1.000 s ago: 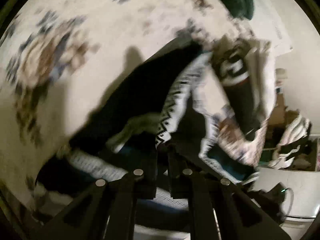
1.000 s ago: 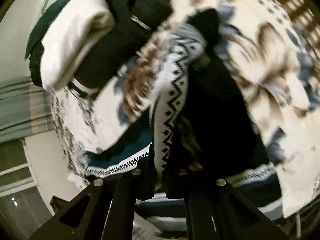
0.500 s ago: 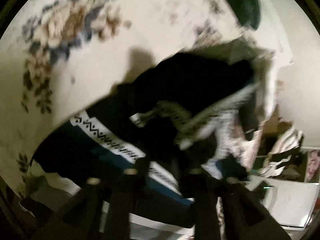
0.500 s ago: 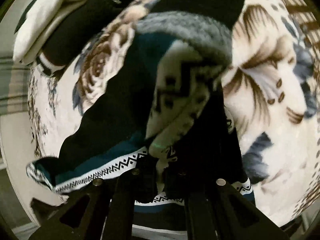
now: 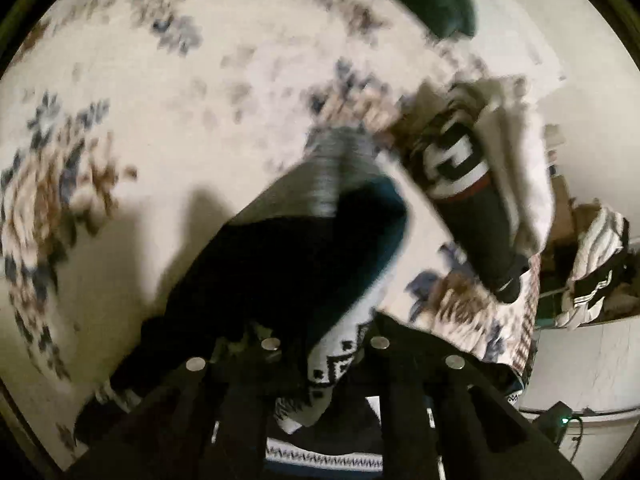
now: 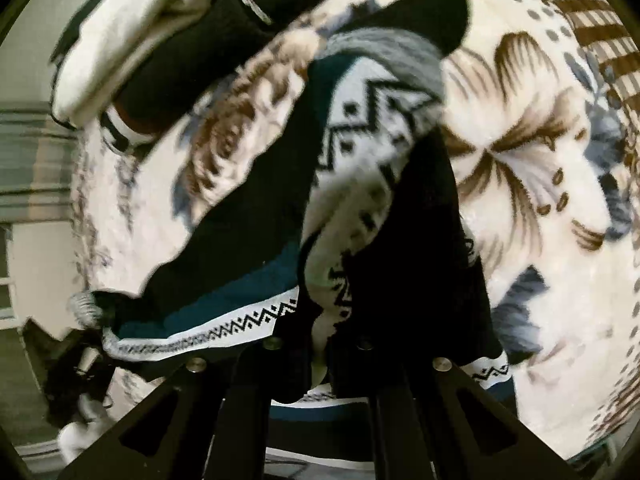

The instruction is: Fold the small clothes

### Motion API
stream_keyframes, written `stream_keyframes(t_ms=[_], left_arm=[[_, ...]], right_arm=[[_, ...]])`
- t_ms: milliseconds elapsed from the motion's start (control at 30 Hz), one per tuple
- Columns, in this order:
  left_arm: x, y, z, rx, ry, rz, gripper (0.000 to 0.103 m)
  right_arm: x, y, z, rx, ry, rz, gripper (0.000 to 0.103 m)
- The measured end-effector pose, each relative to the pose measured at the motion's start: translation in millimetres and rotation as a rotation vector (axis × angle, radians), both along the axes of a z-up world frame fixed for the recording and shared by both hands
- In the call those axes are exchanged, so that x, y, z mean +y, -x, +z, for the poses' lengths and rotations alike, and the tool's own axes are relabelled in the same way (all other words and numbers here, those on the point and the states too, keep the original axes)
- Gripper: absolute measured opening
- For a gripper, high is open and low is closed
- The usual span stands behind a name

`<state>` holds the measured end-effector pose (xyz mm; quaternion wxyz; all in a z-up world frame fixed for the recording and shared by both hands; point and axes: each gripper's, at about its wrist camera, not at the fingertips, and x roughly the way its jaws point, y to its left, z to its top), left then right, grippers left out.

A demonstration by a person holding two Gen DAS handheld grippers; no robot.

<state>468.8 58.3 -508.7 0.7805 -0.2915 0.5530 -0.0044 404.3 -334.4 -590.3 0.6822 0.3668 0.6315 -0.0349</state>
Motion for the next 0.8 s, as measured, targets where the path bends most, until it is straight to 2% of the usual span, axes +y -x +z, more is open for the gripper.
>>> stream_keyframes(t_ms=[67, 233, 300, 333, 400, 467, 500, 533, 600, 667, 700, 733, 800], left_arm=[[6, 10, 19, -0.061, -0.010, 0.009, 0.008], [24, 54, 55, -0.114, 0.019, 0.067, 0.007], [28, 75, 48, -0.084, -0.020, 0.061, 0.007], [30, 84, 35, -0.045, -0.033, 0.067, 0.007], [39, 106, -17, 0.095, -0.009, 0.075, 0.010], [47, 123, -56, 0.194, 0.040, 0.096, 0.012], [50, 130, -68, 0.232, 0.063, 0.108, 0.015], [53, 139, -76, 0.262, 0.082, 0.128, 0.023], [62, 153, -72, 0.256, 0.126, 0.170, 0.026], [71, 163, -55, 0.226, 0.147, 0.190, 0.039], [76, 165, -45, 0.204, 0.150, 0.201, 0.050], [78, 165, -36, 0.189, 0.141, 0.209, 0.053], [87, 160, -18, 0.143, 0.118, 0.210, 0.053]], right_arm=[[-4, 1, 15, -0.051, -0.020, -0.013, 0.006], [-13, 13, 63, -0.175, -0.100, -0.035, 0.006], [-15, 22, 78, -0.198, -0.111, -0.033, 0.006], [-15, 29, 82, -0.201, -0.103, -0.025, 0.006], [-12, 43, 73, -0.148, -0.077, 0.012, 0.006], [-6, 58, 43, -0.036, -0.070, 0.047, 0.006], [-3, 64, 27, 0.022, -0.069, 0.072, 0.006], [1, 68, 10, 0.085, -0.064, 0.109, 0.007], [3, 78, -17, 0.196, -0.075, 0.145, 0.009], [-2, 84, -20, 0.209, -0.105, 0.139, 0.015], [-5, 87, -16, 0.196, -0.103, 0.135, 0.032], [-11, 89, -9, 0.175, -0.099, 0.129, 0.055], [-25, 95, 6, 0.131, -0.104, 0.087, 0.063]])
